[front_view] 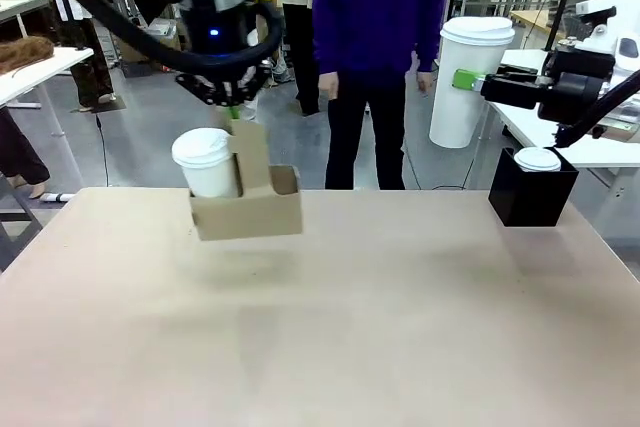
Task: Pour a drink into a cup and package it in a carrier.
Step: Position the Cup Carrier in the center of the table.
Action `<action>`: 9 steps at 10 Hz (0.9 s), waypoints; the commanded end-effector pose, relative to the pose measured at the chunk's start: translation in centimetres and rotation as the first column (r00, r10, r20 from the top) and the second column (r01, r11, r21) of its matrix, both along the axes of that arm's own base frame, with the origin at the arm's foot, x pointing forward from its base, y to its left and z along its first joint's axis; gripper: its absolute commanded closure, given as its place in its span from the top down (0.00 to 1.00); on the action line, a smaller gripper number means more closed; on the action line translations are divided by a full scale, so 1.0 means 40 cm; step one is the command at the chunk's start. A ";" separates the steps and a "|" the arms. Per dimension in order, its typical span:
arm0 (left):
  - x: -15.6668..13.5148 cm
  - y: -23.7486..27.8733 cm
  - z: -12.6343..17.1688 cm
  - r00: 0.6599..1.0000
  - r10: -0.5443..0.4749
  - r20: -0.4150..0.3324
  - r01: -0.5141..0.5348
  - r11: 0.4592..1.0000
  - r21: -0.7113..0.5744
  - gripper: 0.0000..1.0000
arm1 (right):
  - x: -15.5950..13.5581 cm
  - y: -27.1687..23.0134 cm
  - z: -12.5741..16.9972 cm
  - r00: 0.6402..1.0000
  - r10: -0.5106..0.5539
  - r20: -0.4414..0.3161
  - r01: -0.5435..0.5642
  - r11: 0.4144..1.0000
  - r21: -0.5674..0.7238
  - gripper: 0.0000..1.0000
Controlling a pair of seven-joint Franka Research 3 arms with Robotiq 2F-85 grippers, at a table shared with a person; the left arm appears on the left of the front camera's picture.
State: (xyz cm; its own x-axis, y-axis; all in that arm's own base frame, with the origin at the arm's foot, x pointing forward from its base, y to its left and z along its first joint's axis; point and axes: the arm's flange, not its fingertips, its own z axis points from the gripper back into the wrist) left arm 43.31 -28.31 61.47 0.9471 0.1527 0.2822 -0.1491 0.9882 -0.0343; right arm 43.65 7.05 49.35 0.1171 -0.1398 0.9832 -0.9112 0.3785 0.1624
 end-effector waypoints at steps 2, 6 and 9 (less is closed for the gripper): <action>-0.089 -0.112 -0.010 1.000 0.011 -0.006 -0.011 0.999 -0.050 0.02 | 0.002 0.004 0.012 1.000 0.004 0.014 -0.004 1.000 0.006 0.80; -0.171 -0.242 -0.109 0.998 -0.064 0.004 0.064 0.998 0.009 0.02 | 0.002 0.004 0.012 1.000 0.004 0.014 -0.004 1.000 0.006 0.80; -0.164 -0.286 -0.200 0.999 -0.051 -0.017 0.052 0.997 0.061 0.02 | 0.002 0.004 0.012 1.000 0.004 0.014 -0.004 1.000 0.006 0.80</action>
